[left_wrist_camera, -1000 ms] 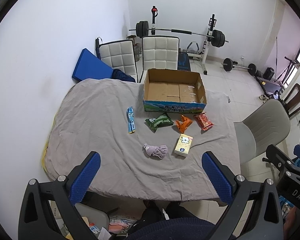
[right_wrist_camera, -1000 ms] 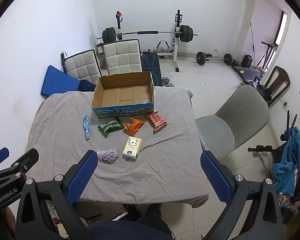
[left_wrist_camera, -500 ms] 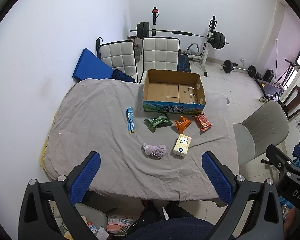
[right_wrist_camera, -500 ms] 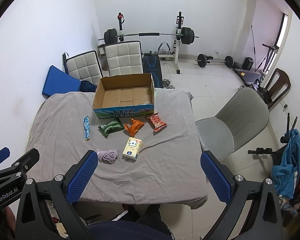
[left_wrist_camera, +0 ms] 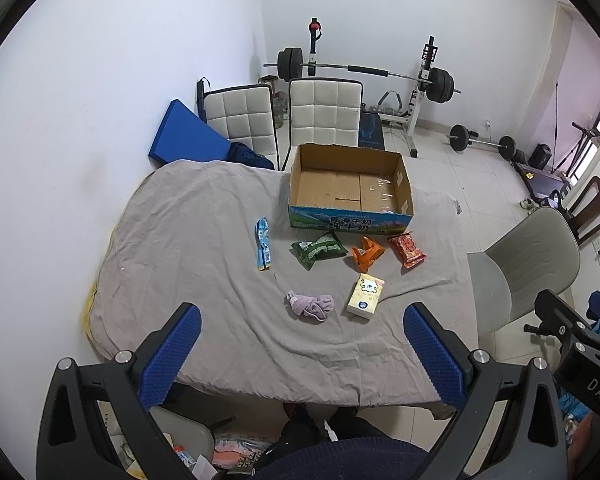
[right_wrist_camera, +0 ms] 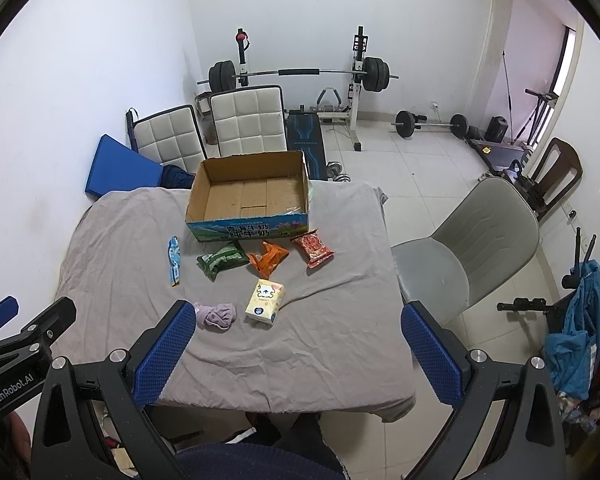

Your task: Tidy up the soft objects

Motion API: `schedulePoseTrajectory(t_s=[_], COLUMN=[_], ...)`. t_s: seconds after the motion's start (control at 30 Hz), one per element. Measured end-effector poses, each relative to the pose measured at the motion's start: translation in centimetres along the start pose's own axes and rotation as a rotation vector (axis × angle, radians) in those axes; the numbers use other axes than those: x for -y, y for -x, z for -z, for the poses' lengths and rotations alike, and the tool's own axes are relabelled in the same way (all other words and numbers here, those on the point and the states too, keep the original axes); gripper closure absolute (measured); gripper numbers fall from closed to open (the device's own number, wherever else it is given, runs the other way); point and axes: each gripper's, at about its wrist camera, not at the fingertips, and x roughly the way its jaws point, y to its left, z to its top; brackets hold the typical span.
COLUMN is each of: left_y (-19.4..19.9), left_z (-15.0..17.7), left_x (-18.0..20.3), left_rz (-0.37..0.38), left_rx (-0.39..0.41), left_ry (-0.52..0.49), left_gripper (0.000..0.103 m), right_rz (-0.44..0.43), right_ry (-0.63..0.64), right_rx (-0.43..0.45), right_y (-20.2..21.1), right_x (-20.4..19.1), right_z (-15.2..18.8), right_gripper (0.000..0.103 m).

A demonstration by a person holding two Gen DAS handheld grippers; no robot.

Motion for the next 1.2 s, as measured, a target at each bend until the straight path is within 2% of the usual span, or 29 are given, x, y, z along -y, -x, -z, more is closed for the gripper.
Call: schedulePoseTrajectory(t_s=[0.5,0.73,0.9,1.07,1.2], left_y=[-0.4,-2.9,-8.3,-16.5,-23.9], left_z=[0.1,-1.0,-2.2,-1.9,-0.2], left_x=[0.4,0.4,-0.7,-1.7,-2.0], left_rz=[0.009,-0.007,-0.014,-0.045,-0.085], left_rx=[-0.003,-0.034,-0.094,-0.234,-0.362], left_ry=[0.01,0.033,0.084,0.135,0.158], left_gripper=[0.0,0.0,0.0,0.0,0.0], right_rz=[0.002,-0.026,-0.056,-0.101,-0.123], right_ry=[-0.001,0.005,-0.003,-0.001,0.015], right_rx=[-0.009,-0.073,-0.187,-0.361,-0.531], right_y=[-1.4,-5.3,-12.4,-22.8,-32.6], right_x=[0.3,0.7,1.3,1.8,0.6], right_z=[-0.9,-1.7,-2.2,-1.3,0.6], right_gripper=[0.0,0.0,0.0,0.0,0.0])
